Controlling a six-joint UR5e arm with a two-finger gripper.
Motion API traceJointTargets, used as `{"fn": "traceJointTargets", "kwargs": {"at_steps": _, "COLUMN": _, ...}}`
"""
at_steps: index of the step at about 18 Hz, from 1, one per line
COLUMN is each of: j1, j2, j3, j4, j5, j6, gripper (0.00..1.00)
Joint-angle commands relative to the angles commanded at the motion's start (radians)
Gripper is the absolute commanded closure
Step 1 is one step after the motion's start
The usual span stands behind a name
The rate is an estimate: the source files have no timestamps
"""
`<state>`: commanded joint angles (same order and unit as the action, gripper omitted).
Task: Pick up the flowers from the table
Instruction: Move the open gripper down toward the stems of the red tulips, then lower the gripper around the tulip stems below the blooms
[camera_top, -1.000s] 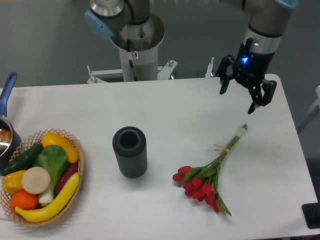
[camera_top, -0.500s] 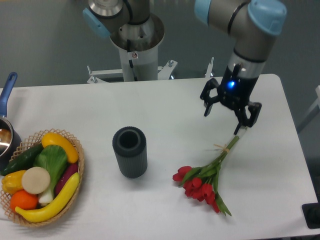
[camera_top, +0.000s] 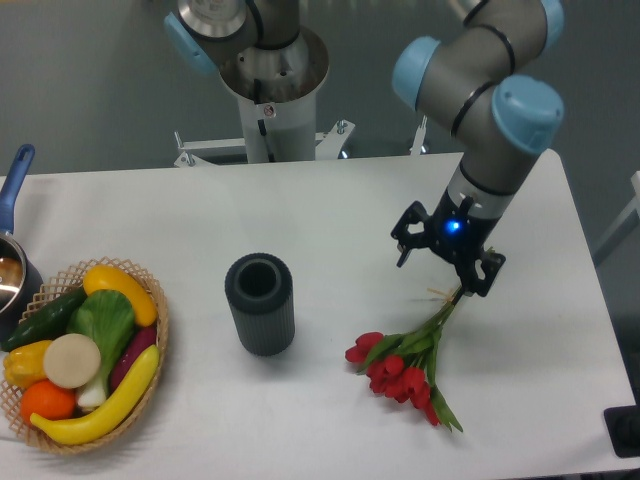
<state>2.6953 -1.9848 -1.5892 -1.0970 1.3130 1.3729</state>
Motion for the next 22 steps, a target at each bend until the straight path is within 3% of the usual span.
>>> {"fn": "traceJointTargets", "kwargs": {"at_steps": 5, "j1": -0.002, "j2": -0.074, "j3": 0.029, "j4": 0.016, "j5": 0.002, "j6": 0.005, "gripper": 0.0}}
{"fn": "traceJointTargets", "kwargs": {"at_steps": 13, "j1": -0.002, "j2": -0.141, "j3": 0.055, "j4": 0.022, "j5": 0.002, "j6": 0.009, "gripper": 0.0}}
{"fn": "traceJointTargets", "kwargs": {"at_steps": 22, "j1": -0.029, "j2": -0.169, "j3": 0.045, "j4": 0.043, "j5": 0.087, "j6": -0.008, "gripper": 0.0}}
